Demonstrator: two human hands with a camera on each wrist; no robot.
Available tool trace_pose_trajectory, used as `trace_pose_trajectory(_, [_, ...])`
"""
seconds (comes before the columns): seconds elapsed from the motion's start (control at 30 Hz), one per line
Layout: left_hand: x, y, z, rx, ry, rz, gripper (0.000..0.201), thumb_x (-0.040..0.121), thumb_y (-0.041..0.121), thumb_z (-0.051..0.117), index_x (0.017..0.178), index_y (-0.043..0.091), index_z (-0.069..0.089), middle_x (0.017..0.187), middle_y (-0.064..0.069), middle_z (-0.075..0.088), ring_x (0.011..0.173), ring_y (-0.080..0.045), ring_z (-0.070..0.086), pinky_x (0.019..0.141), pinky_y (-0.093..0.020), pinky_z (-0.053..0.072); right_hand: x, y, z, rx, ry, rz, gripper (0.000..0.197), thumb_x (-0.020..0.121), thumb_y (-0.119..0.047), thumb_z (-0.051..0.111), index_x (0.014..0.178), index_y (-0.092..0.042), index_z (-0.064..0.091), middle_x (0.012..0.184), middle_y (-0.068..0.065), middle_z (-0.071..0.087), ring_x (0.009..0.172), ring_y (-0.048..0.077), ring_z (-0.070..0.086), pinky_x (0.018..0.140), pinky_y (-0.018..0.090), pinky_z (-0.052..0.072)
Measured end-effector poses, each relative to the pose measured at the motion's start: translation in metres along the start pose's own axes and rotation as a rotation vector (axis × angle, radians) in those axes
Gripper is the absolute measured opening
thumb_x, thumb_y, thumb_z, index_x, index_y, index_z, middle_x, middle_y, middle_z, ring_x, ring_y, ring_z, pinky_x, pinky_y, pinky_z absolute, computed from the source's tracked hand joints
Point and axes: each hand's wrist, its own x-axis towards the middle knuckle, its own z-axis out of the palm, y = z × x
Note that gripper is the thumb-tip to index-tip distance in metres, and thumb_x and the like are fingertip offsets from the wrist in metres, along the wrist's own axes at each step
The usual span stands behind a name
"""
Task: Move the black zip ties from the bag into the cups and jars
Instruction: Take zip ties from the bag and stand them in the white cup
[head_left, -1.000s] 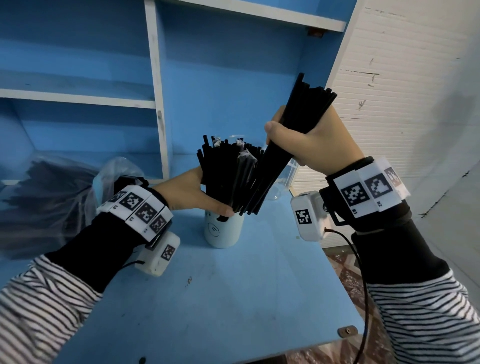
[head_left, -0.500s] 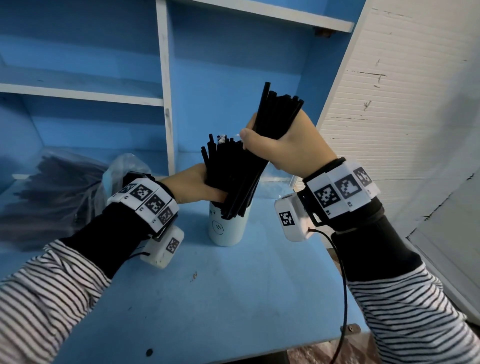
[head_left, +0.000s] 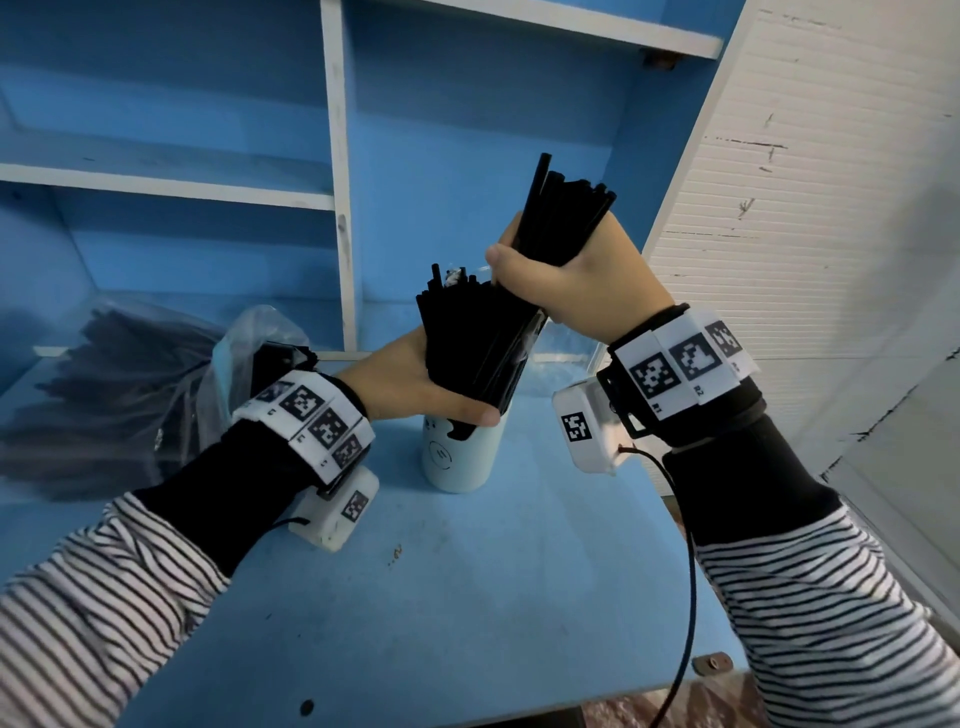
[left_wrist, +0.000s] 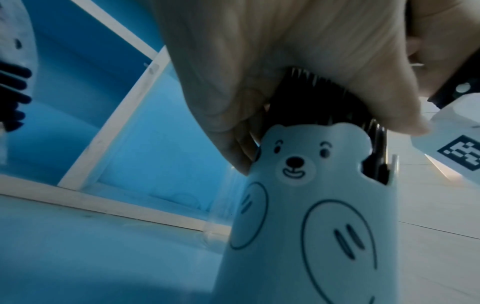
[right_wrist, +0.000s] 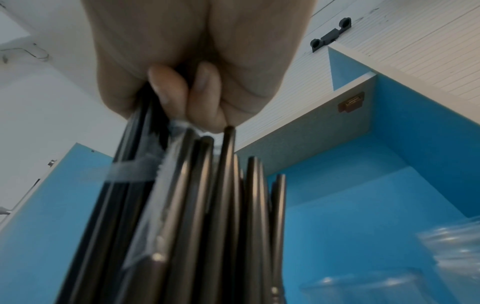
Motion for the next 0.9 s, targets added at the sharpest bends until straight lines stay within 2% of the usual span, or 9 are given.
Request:
trace_pose_trajectory(0.17, [0.003, -0.003, 0.005, 0.033, 0.105, -0.023, 0.055, 0.059, 0.033, 0.089, 0.105, 0.042, 0.060, 0.099, 0.022, 0.069, 0.095, 0.012, 0.061, 0.078, -0.012, 0.047, 0.002, 0.006, 0.002, -0.016, 0.008, -0.011, 0.012, 0.086, -0.012, 0.065, 0.076, -0.007, 0.064, 0.072, 0.000, 0.064, 0.068, 0.006, 0.061, 0.067, 0.016, 0.049])
trace_pose_trajectory(0.3, [0.004, -0.005, 0.006, 0.030, 0.115, -0.025, 0.062, 0.051, 0.039, 0.090, 0.107, 0.037, 0.063, 0.103, 0.017, 0.071, 0.101, 0.004, 0.063, 0.090, -0.024, 0.050, 0.000, 0.006, 0.003, -0.027, -0.012, -0.016, 0.012, 0.087, -0.011, 0.064, 0.075, -0.008, 0.063, 0.070, -0.003, 0.062, 0.067, 0.004, 0.060, 0.066, 0.015, 0.048])
trace_pose_trajectory(0.4, [0.002, -0.007, 0.006, 0.035, 0.076, -0.017, 0.058, 0.053, 0.034, 0.089, 0.105, 0.037, 0.062, 0.099, 0.020, 0.071, 0.099, 0.006, 0.062, 0.086, -0.021, 0.049, -0.001, 0.007, 0.008, -0.049, -0.047, 0.008, 0.012, 0.087, -0.012, 0.063, 0.075, -0.010, 0.062, 0.068, -0.006, 0.061, 0.067, 0.005, 0.060, 0.065, 0.017, 0.049])
trace_pose_trajectory(0.57, [0.001, -0.014, -0.001, 0.058, 0.008, -0.056, 0.091, 0.046, 0.048, 0.091, 0.126, 0.037, 0.048, 0.119, 0.020, 0.061, 0.114, 0.004, 0.055, 0.095, -0.025, 0.046, 0.000, 0.013, 0.013, -0.095, -0.104, 0.017, 0.015, 0.086, -0.023, 0.064, 0.075, -0.012, 0.063, 0.073, 0.001, 0.063, 0.072, 0.016, 0.062, 0.071, 0.032, 0.054])
trace_pose_trajectory(0.63, [0.000, -0.015, -0.002, 0.035, 0.001, -0.061, 0.093, 0.047, 0.048, 0.090, 0.128, 0.036, 0.047, 0.122, 0.019, 0.060, 0.116, 0.004, 0.055, 0.097, -0.025, 0.046, -0.003, 0.017, 0.023, -0.154, -0.075, 0.002, 0.009, 0.079, -0.041, 0.062, 0.076, -0.033, 0.060, 0.085, 0.006, 0.062, 0.085, 0.025, 0.058, 0.080, 0.045, 0.050])
trace_pose_trajectory(0.67, [0.000, -0.014, -0.001, 0.028, 0.010, -0.056, 0.091, 0.049, 0.047, 0.090, 0.128, 0.037, 0.046, 0.122, 0.019, 0.060, 0.115, 0.005, 0.055, 0.097, -0.024, 0.046, -0.004, 0.020, 0.026, -0.188, -0.042, -0.016, 0.007, 0.077, -0.050, 0.058, 0.079, -0.044, 0.054, 0.094, 0.005, 0.061, 0.093, 0.025, 0.054, 0.086, 0.045, 0.045])
trace_pose_trajectory(0.77, [-0.002, -0.012, 0.003, 0.022, 0.046, -0.052, 0.078, 0.060, 0.038, 0.088, 0.123, 0.045, 0.042, 0.119, 0.023, 0.059, 0.112, 0.010, 0.053, 0.090, -0.015, 0.044, -0.011, 0.026, 0.027, -0.299, -0.002, -0.032, 0.024, 0.077, -0.065, 0.054, 0.099, -0.066, 0.045, 0.115, -0.007, 0.046, 0.105, 0.014, 0.039, 0.096, 0.032, 0.029])
trace_pose_trajectory(0.83, [-0.002, -0.012, 0.006, 0.046, 0.066, -0.049, 0.073, 0.064, 0.035, 0.087, 0.118, 0.051, 0.041, 0.117, 0.025, 0.058, 0.109, 0.012, 0.053, 0.086, -0.011, 0.044, -0.015, 0.026, 0.024, -0.376, 0.007, -0.023, 0.045, 0.073, -0.071, 0.056, 0.115, -0.054, 0.052, 0.114, -0.012, 0.036, 0.109, 0.011, 0.035, 0.098, 0.031, 0.026])
trace_pose_trajectory(0.9, [-0.001, -0.013, 0.007, 0.066, 0.081, -0.041, 0.074, 0.064, 0.036, 0.088, 0.123, 0.047, 0.045, 0.116, 0.024, 0.059, 0.109, 0.010, 0.054, 0.085, -0.012, 0.045, -0.018, 0.022, 0.021, -0.386, 0.005, 0.007, 0.068, 0.064, -0.077, 0.058, 0.121, -0.039, 0.053, 0.115, -0.015, 0.042, 0.112, 0.011, 0.036, 0.101, 0.033, 0.028])
